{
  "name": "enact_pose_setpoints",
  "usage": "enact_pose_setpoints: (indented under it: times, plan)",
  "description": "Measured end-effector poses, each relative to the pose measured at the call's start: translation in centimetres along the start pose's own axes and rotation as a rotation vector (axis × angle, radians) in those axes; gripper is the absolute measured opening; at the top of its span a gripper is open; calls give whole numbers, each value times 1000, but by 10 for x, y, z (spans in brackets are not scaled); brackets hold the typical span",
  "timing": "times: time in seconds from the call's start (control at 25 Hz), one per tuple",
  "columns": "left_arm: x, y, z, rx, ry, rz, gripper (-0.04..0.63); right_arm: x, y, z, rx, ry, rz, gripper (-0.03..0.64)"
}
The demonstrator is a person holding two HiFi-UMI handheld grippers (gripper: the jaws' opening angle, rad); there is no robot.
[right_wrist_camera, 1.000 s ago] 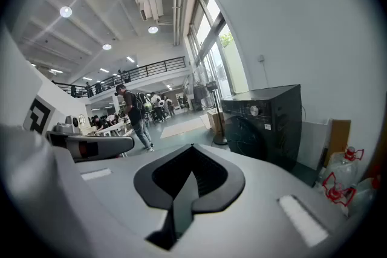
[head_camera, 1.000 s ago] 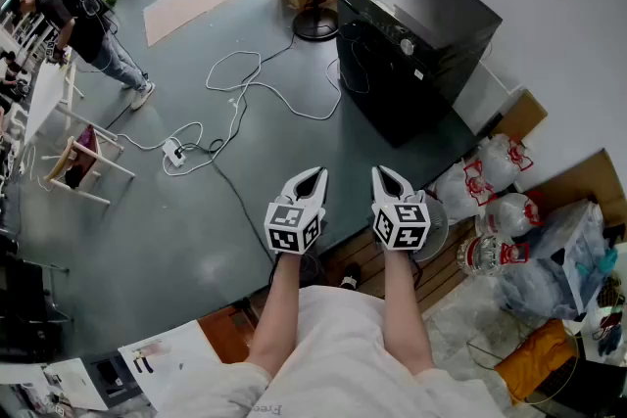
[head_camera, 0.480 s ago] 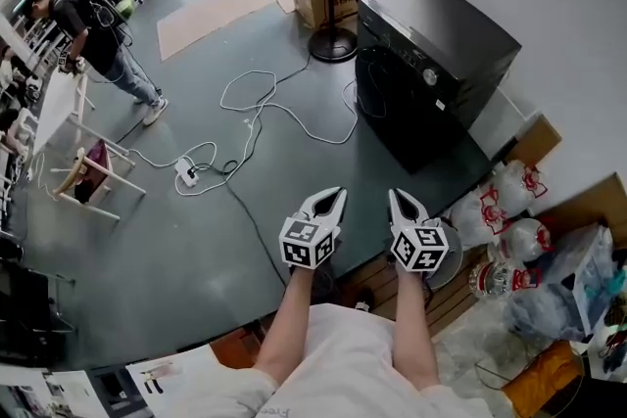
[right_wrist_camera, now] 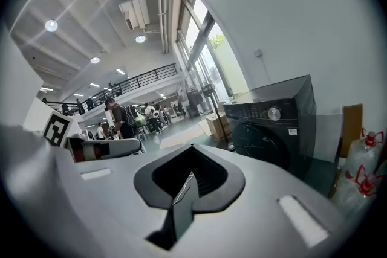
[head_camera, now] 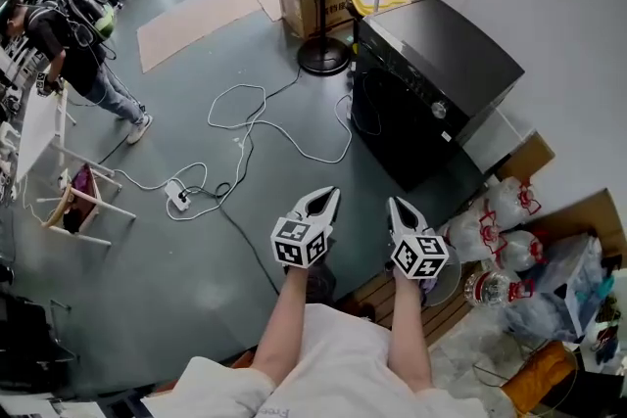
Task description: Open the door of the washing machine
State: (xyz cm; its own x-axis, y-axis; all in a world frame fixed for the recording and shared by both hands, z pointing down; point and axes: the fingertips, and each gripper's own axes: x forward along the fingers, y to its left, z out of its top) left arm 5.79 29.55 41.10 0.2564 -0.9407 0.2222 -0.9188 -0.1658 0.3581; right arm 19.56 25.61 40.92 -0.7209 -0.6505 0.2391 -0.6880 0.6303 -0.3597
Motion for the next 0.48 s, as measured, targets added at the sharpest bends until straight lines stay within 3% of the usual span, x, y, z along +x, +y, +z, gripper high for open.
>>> enact_pose_setpoints:
  times: [0.28,0.48]
  plan:
    - [2,41,61,-55,36,-41,55,38,42,37,-1,51,-76,2]
    - [4,60,89,-115,11,-44,55,46,57,50,-63,93,-104,2]
